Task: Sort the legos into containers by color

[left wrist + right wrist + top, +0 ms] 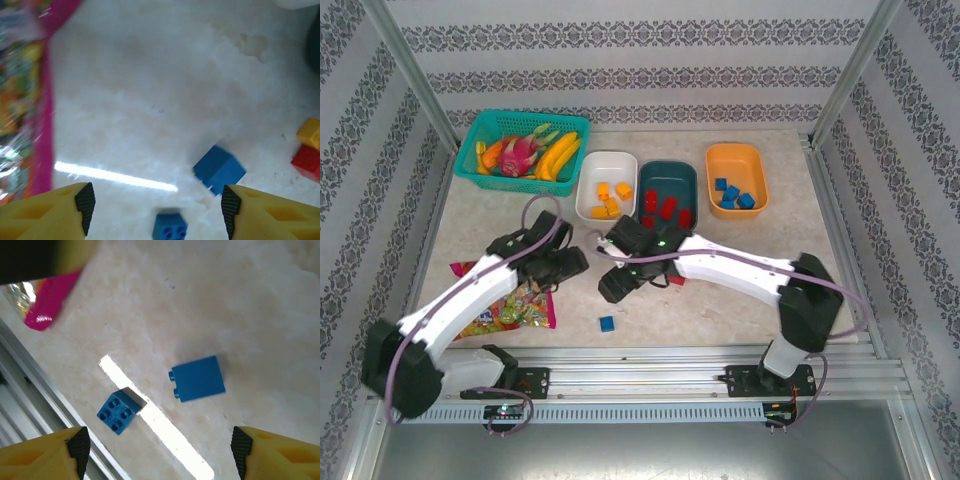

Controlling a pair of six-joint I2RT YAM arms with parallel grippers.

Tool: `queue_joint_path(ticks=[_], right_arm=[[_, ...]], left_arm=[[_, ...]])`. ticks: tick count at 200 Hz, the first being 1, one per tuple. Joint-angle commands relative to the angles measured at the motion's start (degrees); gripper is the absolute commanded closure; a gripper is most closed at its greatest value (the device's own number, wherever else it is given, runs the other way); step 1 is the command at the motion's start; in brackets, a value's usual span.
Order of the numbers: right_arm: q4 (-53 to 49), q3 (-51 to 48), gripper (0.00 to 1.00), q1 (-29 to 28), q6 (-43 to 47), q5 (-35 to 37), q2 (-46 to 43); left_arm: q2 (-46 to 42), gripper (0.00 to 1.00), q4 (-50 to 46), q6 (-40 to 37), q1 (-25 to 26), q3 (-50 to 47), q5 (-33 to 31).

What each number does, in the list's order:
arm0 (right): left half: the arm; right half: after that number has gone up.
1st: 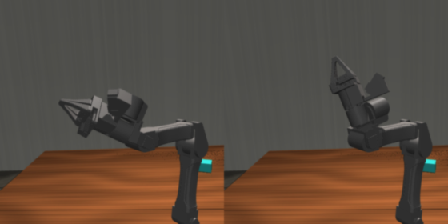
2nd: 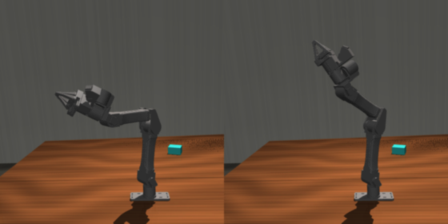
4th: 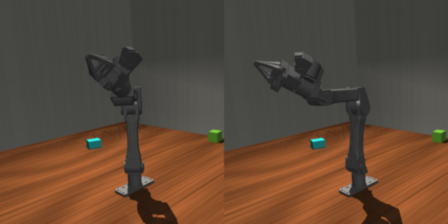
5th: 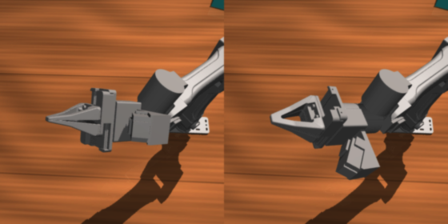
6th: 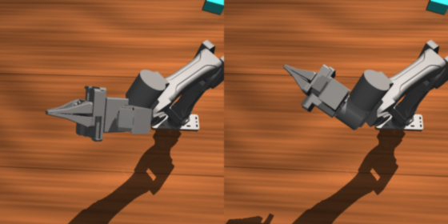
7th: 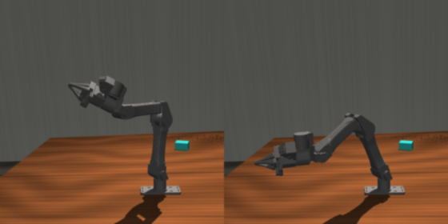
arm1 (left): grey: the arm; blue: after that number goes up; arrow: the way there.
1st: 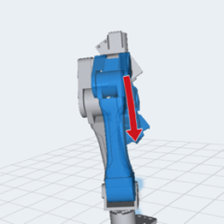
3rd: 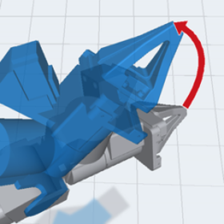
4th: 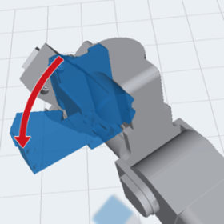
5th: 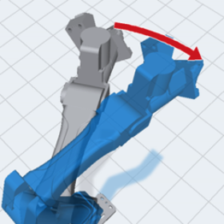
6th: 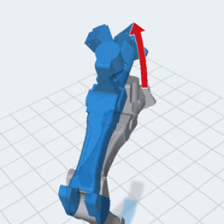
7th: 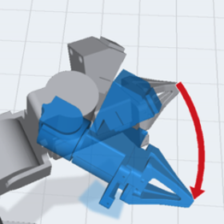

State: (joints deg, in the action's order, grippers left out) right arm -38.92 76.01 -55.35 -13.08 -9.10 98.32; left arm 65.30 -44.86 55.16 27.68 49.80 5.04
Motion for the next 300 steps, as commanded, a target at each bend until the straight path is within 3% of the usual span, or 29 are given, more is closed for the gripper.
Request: queue_joint_path(ticks=[1, 41, 83, 159, 205, 239, 275, 300], right_arm=[[-8.6, 4.6, 0.24, -0.5, 5.6, 2.7, 6.2], [-11.0, 9.8, 0.24, -1.0, 6.0, 6.3, 14.3], [-11.9, 13.4, 0.25, -1.9, 6.9, 9.3, 18.9], [-12.7, 15.1, 0.45, -2.0, 7.5, 10.4, 22.5], [-12.6, 15.5, 0.57, -0.4, 4.6, 11.2, 16.4], [-13.4, 12.9, 0.59, 7.9, 1.5, 11.8, 5.6], [-11.2, 8.5, 0.60, 23.8, 0.1, 10.5, -3.6], [-8.6, 7.4, 0.61, 34.7, -1.6, 7.8, -4.2]], left_arm=[[-10.0, 0.28, -5.8, 6.8, -0.2, -3.0, -4.7], [-21.6, 0.26, -14.1, 13.1, -0.7, -5.8, -7.3], [-28.5, 0.25, -16.2, 15.9, -0.8, -7.9, -6.4], [-28.0, 0.26, -13.8, 13.9, -0.7, -6.6, -6.0], [-23.2, 0.28, -4.9, 7.9, -0.5, -5.2, -0.9], [-11.9, 0.28, 6.5, 0.6, 0.2, 1.6, 4.9], [4.9, 0.29, 14.6, -5.6, 3.5, 14.4, 9.8], [14.0, 0.29, 20.0, -5.5, 4.7, 20.6, 11.9]])
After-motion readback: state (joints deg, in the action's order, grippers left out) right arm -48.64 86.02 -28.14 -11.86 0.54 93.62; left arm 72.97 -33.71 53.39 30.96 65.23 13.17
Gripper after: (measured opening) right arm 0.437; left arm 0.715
